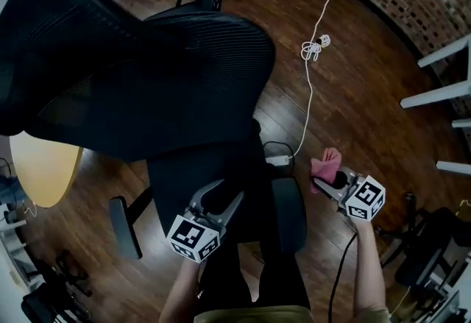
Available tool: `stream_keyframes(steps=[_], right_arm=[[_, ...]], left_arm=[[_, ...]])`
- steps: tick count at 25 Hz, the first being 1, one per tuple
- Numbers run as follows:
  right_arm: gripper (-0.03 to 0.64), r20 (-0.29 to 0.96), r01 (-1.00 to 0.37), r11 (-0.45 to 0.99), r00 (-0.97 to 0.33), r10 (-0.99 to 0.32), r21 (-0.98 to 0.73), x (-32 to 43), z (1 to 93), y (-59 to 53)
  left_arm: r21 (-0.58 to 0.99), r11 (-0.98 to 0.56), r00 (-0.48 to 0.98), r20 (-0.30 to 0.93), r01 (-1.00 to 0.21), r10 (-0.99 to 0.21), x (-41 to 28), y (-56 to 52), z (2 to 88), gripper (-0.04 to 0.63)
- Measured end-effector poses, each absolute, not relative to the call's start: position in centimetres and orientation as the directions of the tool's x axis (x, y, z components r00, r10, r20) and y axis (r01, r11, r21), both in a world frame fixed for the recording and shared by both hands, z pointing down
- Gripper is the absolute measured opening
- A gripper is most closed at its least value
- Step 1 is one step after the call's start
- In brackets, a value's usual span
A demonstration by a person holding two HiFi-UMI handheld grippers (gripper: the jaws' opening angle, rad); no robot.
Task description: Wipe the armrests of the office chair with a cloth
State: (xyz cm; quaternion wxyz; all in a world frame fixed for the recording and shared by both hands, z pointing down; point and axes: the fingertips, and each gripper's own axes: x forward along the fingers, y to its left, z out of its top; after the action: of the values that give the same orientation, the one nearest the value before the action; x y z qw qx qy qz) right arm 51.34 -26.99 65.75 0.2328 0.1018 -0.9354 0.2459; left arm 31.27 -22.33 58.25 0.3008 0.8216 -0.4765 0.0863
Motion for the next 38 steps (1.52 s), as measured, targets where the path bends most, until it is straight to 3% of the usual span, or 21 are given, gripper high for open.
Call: stream_keyframes(steps=[5, 9, 12, 15, 19, 23, 27, 29, 32, 38], right_arm=[[0.069, 0.645, 0.112, 0.962, -0.721, 0.252, -0.251, 41.8, 59.7, -22.4], [0.070, 0.768, 0.534, 0.814, -0.416, 0.487, -0.228, 35.6, 58.8, -17.3], [0.070, 0.751, 0.640, 0.665, -0.202, 0.629, -0.385, 31.8, 61.0, -13.9], [0.071, 0.693, 0.659, 0.461, 0.128, 0.709, -0.594, 31.5, 64.6, -11.3], [0.069, 0.592, 0.566, 0.256, 0.555, 0.584, -0.784, 34.8, 70.4, -10.1], [0.069, 0.320, 0.316, 0.081, 0.853, 0.411, -0.945, 38.7, 73.0, -9.4], [0.069, 0.022, 0.023, 0.001, 0.965, 0.262, -1.000, 42.9, 71.7, -9.5], [0.069, -0.055, -0.057, -0.003, 0.968, 0.244, -0.998, 44.4, 71.3, -9.7], [0.069, 0.005, -0.003, 0.028, 0.963, 0.270, -1.000, 44.7, 73.5, -9.9], [0.069, 0.445, 0.418, 0.172, 0.881, 0.162, -0.892, 42.6, 84.4, -13.7]], left_arm=[[0.414, -0.331, 0.494, 0.393, -0.848, -0.775, 26.0, -20.3, 58.1, 0.153], [0.445, -0.262, 0.446, 0.382, -0.856, -0.810, 23.6, -17.4, 59.0, 0.153], [0.471, -0.199, 0.400, 0.378, -0.860, -0.835, 20.4, -14.3, 59.8, 0.153], [0.499, -0.112, 0.329, 0.372, -0.860, -0.868, 17.7, -11.5, 60.4, 0.153], [0.520, -0.022, 0.253, 0.377, -0.854, -0.891, 14.8, -7.6, 61.3, 0.153], [0.532, 0.035, 0.206, 0.388, -0.846, -0.898, 12.3, -4.2, 62.4, 0.153], [0.542, 0.059, 0.194, 0.398, -0.838, -0.896, 11.3, -2.6, 63.9, 0.153], [0.546, 0.073, 0.186, 0.405, -0.835, -0.895, 11.3, -2.3, 64.7, 0.153], [0.557, 0.083, 0.183, 0.405, -0.827, -0.896, 11.2, -2.2, 65.5, 0.153], [0.556, 0.030, 0.238, 0.403, -0.830, -0.884, 12.5, -2.6, 65.7, 0.153]])
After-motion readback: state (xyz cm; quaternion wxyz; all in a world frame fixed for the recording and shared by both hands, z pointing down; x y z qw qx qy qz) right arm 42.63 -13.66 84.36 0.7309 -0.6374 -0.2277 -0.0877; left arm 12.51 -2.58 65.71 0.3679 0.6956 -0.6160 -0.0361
